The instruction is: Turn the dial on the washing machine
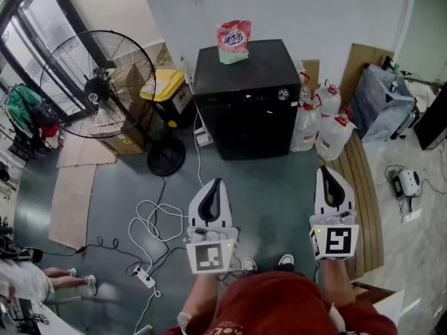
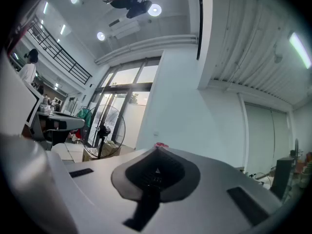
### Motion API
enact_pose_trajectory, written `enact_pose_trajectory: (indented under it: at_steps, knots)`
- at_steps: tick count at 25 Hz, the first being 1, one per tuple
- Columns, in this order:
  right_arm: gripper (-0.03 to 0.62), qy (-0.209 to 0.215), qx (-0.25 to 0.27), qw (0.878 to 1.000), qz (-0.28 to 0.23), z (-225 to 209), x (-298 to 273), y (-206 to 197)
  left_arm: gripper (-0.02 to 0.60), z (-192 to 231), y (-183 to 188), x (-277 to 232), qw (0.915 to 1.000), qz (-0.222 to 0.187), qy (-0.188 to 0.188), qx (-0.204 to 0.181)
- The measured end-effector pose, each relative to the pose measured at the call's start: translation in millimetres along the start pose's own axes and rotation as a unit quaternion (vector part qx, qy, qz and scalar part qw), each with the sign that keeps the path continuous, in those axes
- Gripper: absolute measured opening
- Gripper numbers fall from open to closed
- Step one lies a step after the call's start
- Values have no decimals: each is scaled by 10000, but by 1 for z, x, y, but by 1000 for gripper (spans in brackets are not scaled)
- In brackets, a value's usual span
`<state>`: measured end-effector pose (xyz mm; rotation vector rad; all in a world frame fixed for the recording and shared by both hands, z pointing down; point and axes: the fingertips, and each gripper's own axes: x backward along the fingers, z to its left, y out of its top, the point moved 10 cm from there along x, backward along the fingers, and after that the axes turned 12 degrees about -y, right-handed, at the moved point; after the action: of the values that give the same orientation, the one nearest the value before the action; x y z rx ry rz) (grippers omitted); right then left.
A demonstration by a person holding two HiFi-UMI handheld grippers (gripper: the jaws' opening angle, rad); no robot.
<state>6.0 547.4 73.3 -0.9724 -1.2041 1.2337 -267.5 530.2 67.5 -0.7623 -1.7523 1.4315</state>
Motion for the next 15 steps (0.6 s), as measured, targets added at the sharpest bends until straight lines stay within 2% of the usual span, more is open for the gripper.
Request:
enact_pose_trajectory:
  at_steps: [15]
  knots:
    - [8, -79, 22, 9999, -74, 50, 20, 5, 9, 33, -6, 36, 9998, -91, -138, 115]
